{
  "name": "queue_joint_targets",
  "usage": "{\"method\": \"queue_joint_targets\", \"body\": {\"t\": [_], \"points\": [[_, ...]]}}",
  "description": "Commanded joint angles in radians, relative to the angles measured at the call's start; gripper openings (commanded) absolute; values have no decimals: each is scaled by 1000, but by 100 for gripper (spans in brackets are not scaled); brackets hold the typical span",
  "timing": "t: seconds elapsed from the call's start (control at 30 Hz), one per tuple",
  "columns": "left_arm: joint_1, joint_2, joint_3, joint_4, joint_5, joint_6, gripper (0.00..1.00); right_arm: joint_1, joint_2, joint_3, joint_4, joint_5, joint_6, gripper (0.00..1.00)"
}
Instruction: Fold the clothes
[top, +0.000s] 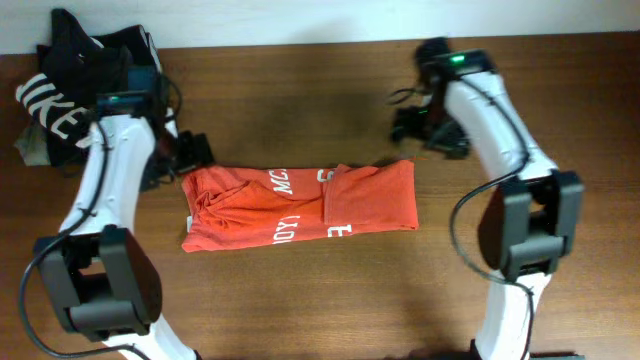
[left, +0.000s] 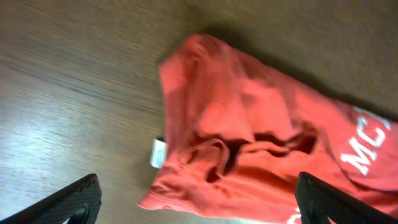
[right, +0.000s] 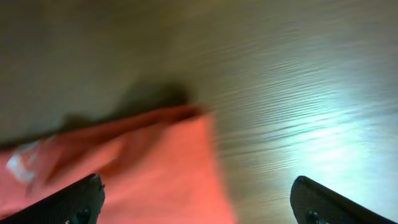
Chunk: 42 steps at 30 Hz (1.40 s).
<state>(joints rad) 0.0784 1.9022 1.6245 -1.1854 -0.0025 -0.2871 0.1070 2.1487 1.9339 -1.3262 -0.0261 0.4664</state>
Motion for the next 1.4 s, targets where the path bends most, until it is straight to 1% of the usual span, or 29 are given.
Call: {"method": "queue_joint_targets", "body": {"t": [0.0,0.03,0.1,0.17,0.27,0.37,0.43,0.47,0.63,0.7,0.77,0.8,0.93,1.17,1.23,1.27,1.33,1.37], "points": [[116,21,-6,10,180,128,99,-154,1,18,-6,5,-6,99],[149,32,-6,4,254,170,99,-212,1,18,-6,4,-6,99],[166,54,-6,-4,289,192,99,-269,1,18,-5,3,-5,99],[166,107,-7,-19,366,255,99,-323,1,18,-5,4,-5,99],[167,172,-18,-23,385,266,99,-364,1,18,-2,5,-6,99],[167,212,-23,-32,364,283,99,-371,1,18,-2,5,-6,99],[172,246,-23,-63,263,276,99,-370,1,18,-2,4,-5,99],[175,259,-23,-69,248,277,99,-369,1,18,-2,4,-6,99],[187,286,-57,-62,242,277,99,-369,1,18,-2,4,-6,99],[186,286,-104,-16,274,278,99,-369,1,18,-2,4,-6,99],[186,286,-156,46,404,341,99,-369,1,18,-2,4,-6,99],[186,286,-175,65,443,357,99,-369,1,18,-2,4,-6,99],[180,287,-207,109,455,357,99,-369,1,18,-2,4,-6,99],[163,288,-230,125,478,357,98,-369,1,18,-2,5,-6,99],[153,291,-237,137,479,355,91,-369,1,18,-2,4,-6,99],[149,291,-240,137,479,351,89,-369,1,18,-2,4,-6,99],[144,291,-240,131,486,344,63,-369,1,18,-2,4,-6,99],[142,291,-240,133,489,340,54,-369,1,18,-2,4,-6,99]]}}
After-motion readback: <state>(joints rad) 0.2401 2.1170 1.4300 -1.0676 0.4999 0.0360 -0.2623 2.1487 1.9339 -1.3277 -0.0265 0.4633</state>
